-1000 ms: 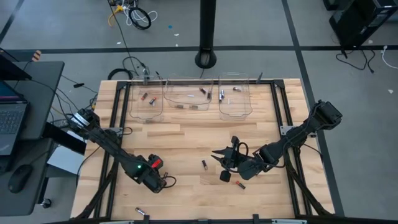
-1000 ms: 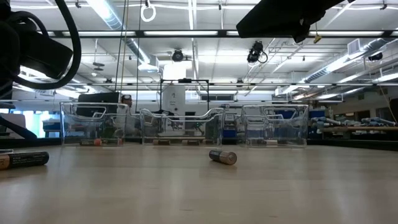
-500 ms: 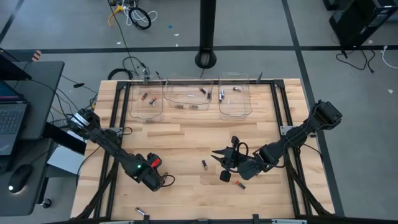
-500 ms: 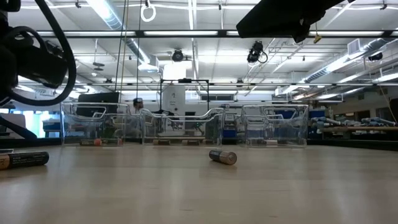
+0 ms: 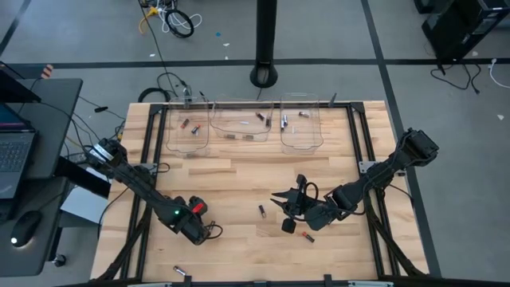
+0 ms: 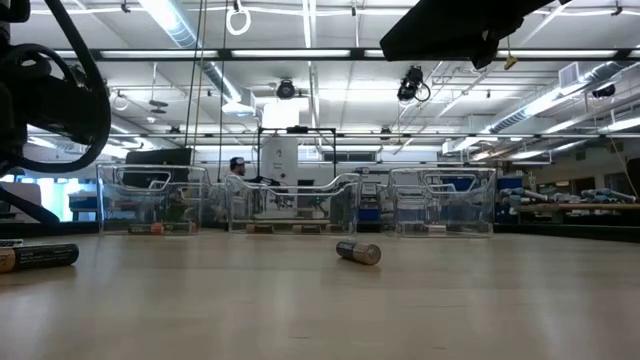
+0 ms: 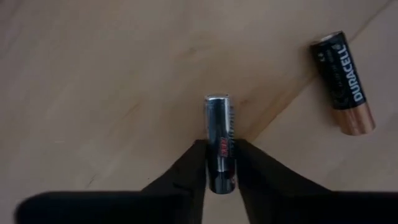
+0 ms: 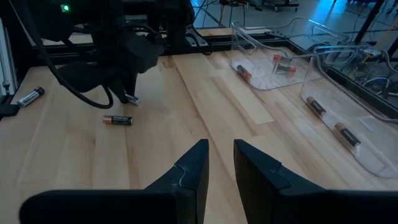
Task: Sort batteries
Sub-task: Put the silver battery into the right transparent bin
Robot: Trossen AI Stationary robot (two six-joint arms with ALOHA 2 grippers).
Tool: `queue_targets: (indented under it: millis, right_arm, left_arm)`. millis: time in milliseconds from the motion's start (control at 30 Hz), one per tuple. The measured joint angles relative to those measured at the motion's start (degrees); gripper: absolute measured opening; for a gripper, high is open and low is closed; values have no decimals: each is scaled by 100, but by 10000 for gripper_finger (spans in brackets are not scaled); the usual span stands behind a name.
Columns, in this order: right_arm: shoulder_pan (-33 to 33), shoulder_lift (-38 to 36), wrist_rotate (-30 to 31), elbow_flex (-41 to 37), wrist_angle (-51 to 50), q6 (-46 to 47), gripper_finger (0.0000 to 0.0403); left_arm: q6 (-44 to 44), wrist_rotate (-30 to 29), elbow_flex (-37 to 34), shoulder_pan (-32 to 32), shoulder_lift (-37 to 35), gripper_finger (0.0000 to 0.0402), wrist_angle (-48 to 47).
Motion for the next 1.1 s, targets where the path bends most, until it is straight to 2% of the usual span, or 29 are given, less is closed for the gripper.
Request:
queue_targets:
  millis: [100, 267, 467, 733, 800, 900, 1000, 1100]
  right_arm:
    - [0, 0, 0, 0, 0, 0, 85]
    - [0, 0, -1, 0, 1, -29, 85]
    - [0, 0, 99, 0, 4, -365, 85]
    - [-606, -2, -956, -322, 312, -561, 56]
    - [-837, -2, -1322, -605, 916, -597, 44]
    - [-1161, -2, -1870, -1148, 2180, -797, 25]
    - [-1430, -2, -2151, -1587, 3377, -901, 15]
    - [-1624, -2, -2225, -1772, 3858, -905, 19]
  left_arm:
    - [235, 7, 46, 0, 7, 51, -36]
    - [543, -147, 201, 0, 37, 46, -222]
    - [1070, -1045, 473, 4, -6, 46, -417]
    - [2271, -2824, 522, 267, -740, 46, -163]
    - [2912, -3088, 341, 438, -1025, 46, 394]
    - [4074, -3020, -133, 810, -1415, 46, 1796]
    - [5159, -2480, -686, 1350, -1700, 46, 3346]
    - [6042, -1629, -1251, 1990, -1801, 46, 5029]
